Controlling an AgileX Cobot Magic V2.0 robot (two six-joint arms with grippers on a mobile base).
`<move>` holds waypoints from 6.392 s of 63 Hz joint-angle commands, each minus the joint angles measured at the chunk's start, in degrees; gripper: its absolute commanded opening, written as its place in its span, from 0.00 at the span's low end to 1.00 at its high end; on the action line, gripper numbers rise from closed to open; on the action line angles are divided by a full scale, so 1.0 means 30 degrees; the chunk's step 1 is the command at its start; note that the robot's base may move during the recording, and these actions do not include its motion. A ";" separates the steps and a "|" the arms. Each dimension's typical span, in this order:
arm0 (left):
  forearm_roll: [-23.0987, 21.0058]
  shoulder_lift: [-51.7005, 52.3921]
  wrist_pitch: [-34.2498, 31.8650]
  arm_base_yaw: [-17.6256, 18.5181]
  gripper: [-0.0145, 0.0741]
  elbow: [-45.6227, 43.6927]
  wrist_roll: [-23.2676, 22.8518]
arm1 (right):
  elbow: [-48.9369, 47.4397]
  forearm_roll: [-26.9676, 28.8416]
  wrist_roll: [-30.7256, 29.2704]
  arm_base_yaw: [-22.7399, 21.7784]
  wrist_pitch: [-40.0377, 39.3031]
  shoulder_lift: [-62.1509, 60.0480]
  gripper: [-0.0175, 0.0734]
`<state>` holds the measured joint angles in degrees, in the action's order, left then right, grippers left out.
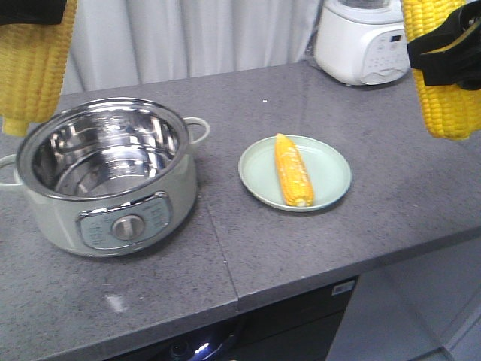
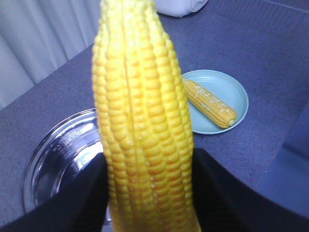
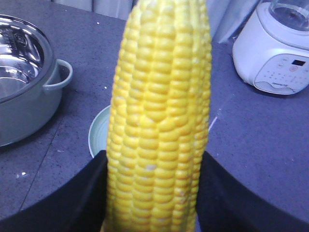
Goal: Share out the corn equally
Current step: 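Drive the base away, turning toward the other counter, then drive toward the counter with the empty cream and green plates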
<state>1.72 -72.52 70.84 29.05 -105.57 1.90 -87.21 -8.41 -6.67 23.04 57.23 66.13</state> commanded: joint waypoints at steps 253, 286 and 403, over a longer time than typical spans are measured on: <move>-0.0084 0.0268 -0.1297 0.0062 0.16 -0.0407 -0.0131 | -0.0442 -0.0234 -0.0161 -0.0068 -0.1414 -0.0368 0.18; -0.0084 0.0268 -0.1297 0.0062 0.16 -0.0407 -0.0131 | -0.0442 -0.0234 -0.0161 -0.0068 -0.1414 -0.0368 0.18; -0.0084 0.0268 -0.1297 0.0062 0.16 -0.0407 -0.0131 | -0.0442 -0.0234 -0.0161 -0.0068 -0.1415 -0.0368 0.18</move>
<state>1.52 -72.52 70.89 29.05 -105.57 1.90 -87.21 -8.41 -6.71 23.04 57.29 65.95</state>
